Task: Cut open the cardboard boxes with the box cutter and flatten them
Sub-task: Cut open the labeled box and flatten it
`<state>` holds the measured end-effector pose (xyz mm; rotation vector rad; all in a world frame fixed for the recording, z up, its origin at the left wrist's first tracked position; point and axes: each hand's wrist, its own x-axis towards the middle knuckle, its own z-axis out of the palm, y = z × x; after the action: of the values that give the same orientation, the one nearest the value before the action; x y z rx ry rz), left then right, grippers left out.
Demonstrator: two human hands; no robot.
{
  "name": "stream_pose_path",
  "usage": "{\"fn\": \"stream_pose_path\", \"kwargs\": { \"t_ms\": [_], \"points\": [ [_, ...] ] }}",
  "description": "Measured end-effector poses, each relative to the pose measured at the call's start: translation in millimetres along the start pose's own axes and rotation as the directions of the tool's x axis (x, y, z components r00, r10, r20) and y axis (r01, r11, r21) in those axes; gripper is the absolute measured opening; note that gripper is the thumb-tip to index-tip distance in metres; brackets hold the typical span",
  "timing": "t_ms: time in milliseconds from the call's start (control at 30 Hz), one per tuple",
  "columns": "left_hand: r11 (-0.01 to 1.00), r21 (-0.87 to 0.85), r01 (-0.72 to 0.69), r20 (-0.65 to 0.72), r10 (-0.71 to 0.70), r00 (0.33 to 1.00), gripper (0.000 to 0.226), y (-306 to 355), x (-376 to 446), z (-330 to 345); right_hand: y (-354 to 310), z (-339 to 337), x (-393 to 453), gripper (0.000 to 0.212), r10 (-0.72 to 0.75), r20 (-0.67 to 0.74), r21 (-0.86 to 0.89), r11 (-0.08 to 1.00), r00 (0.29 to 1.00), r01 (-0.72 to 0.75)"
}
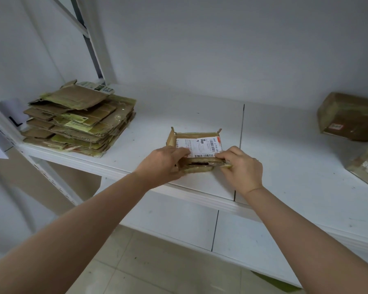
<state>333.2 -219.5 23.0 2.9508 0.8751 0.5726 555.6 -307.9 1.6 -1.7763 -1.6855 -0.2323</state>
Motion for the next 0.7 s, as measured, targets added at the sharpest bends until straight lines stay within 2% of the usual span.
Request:
{"fn": "stream_pose_path", "kwargs": {
  "t_ms": [67,100,167,233,400,500,600,700],
  "points": [
    [0.985,-0.136,0.107,-0.021,-0.111,0.994,0.046,-2.0,0.6,-2.2,-4.8,-3.2,4.8,0.015,0.167,0.081,0.126,0.976,0.983,-0.176],
    [0.963,-0.221,0.157,-0.011,-0.163,0.987,0.042,-2.5,1.5,-3.0,-6.8,-4.8,8.6,0.02,0.231,0.103,0.177,0.953,0.967,-0.246],
    [0.897,-0.366,0.249,0.003,-0.266,0.964,0.034,-2.7,5.2,-4.8,-9.8,-6.1,16.0,0.031,0.296,0.118,0.207,0.926,0.948,-0.315],
    [0.842,-0.431,0.325,0.021,-0.35,0.936,0.028,-2.6,10.3,-6.0,-13.5,-5.3,22.4,0.039,0.348,0.124,0.189,0.911,0.929,-0.367],
    [0.814,-0.342,0.469,-0.03,-0.508,0.861,0.017,3.5,24.3,-0.8,-19.9,4.0,34.6,0.046,0.492,0.164,0.081,0.857,0.855,-0.509],
    [0.805,-0.301,0.511,-0.068,-0.552,0.831,0.018,7.6,27.2,4.9,-21.6,9.8,34.0,0.045,0.547,0.141,0.144,0.814,0.825,-0.563],
    [0.797,-0.293,0.528,-0.088,-0.572,0.816,0.021,5.4,25.9,5.6,-21.7,7.6,25.2,0.044,0.553,0.102,0.249,0.79,0.827,-0.56],
    [0.759,-0.34,0.555,-0.093,-0.614,0.783,0.033,1.4,26.6,3.4,-19.6,4.1,12.5,0.043,0.498,0.056,0.307,0.816,0.866,-0.489]
  ]
}}
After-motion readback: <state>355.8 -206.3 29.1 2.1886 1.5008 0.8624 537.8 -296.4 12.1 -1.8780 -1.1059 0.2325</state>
